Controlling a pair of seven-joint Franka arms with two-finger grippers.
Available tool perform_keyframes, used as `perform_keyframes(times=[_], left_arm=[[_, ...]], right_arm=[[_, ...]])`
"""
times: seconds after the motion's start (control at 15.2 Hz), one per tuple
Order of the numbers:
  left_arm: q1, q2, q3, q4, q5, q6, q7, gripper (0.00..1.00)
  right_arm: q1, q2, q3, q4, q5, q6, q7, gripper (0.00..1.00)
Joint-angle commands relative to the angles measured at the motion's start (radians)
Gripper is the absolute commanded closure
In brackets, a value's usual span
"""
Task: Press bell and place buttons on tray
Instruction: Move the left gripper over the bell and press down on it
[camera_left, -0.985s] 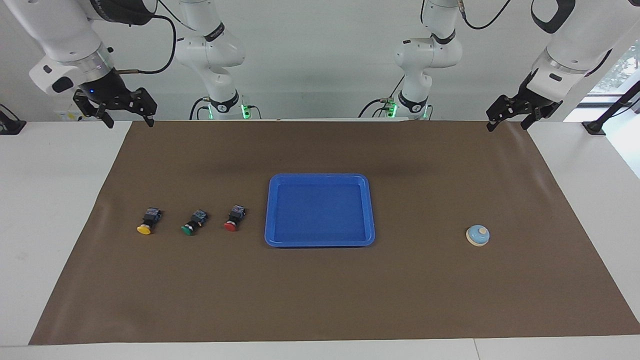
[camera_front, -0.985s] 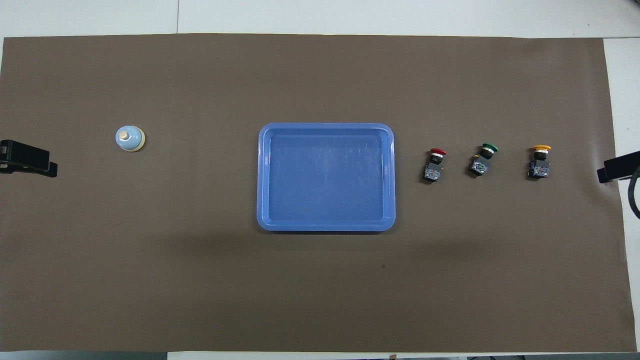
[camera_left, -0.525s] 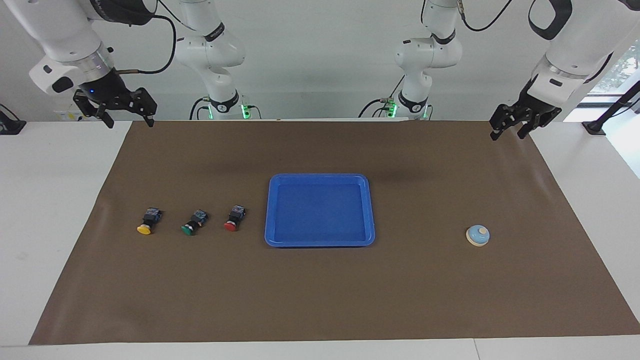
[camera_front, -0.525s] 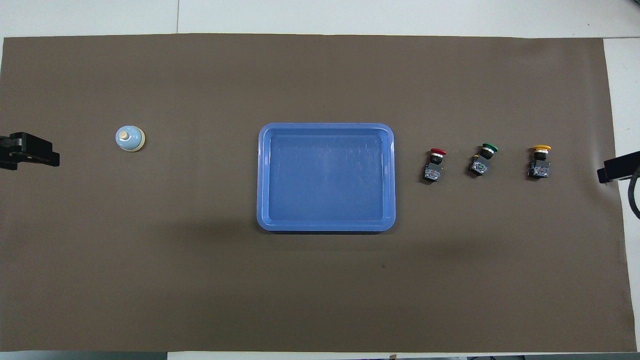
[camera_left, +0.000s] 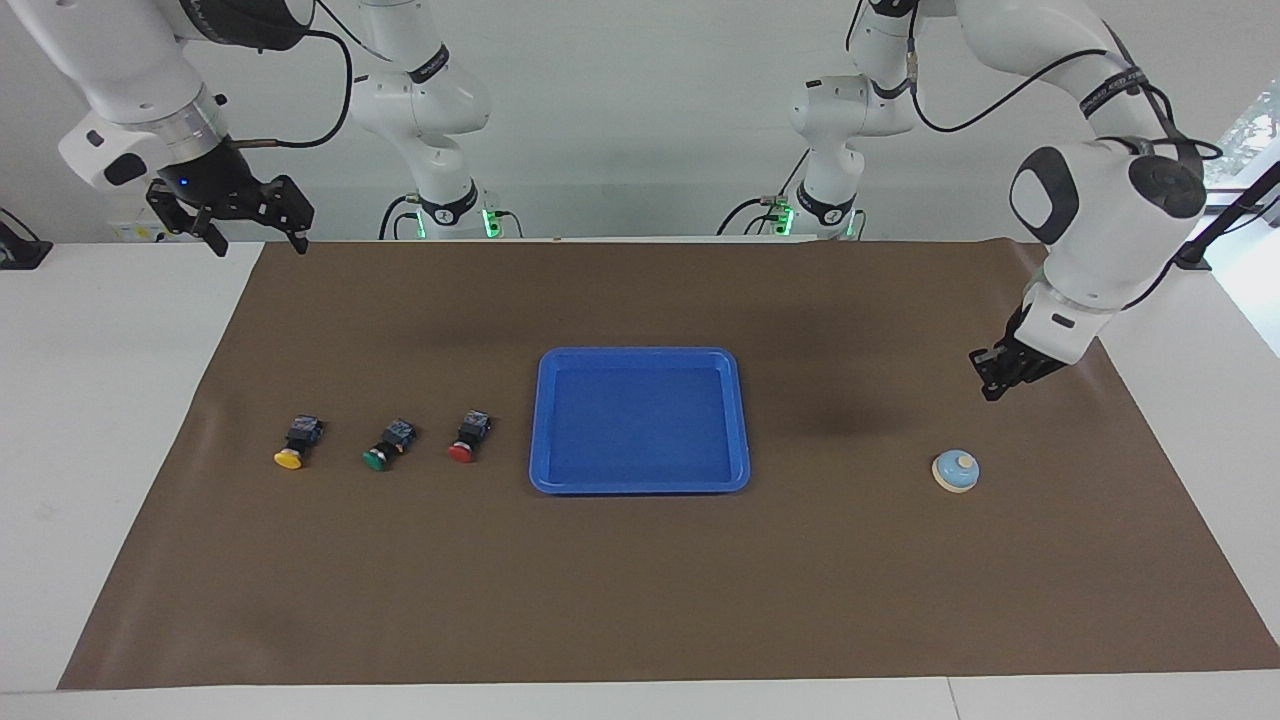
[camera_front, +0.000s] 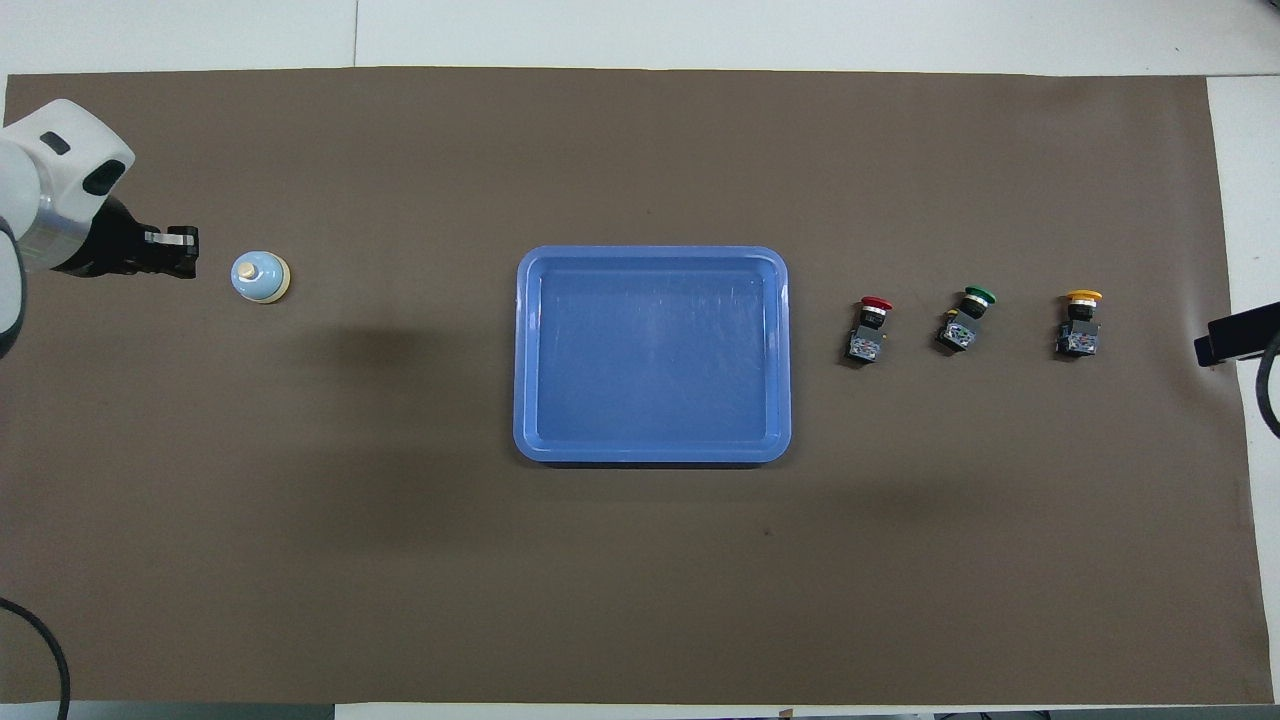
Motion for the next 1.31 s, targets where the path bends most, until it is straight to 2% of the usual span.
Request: perform_keyframes(times=[0.0, 0.59, 1.05, 1.25], left_arm=[[-0.001, 0.034, 0.003, 0.006, 0.024, 0.055, 0.008, 1.00], [0.012, 0.139, 0.003, -0.011, 0.024, 0.191, 0.009, 1.00], [0.026, 0.169, 0.003, -0.020, 0.024, 0.230, 0.014, 1.00], [0.024, 0.163, 0.003, -0.134, 0.024, 0.367, 0.009, 1.00]], right_arm=[[-0.008, -0.022, 0.002, -0.023, 0.017, 0.004, -0.016, 0.00], [-0.016, -0.022, 0.000, -0.023, 0.017, 0.004, -0.016, 0.00], [-0.007, -0.022, 0.000, -0.023, 0.017, -0.004, -0.016, 0.00], [-0.004, -0.022, 0.002, -0.023, 0.017, -0.007, -0.016, 0.00]])
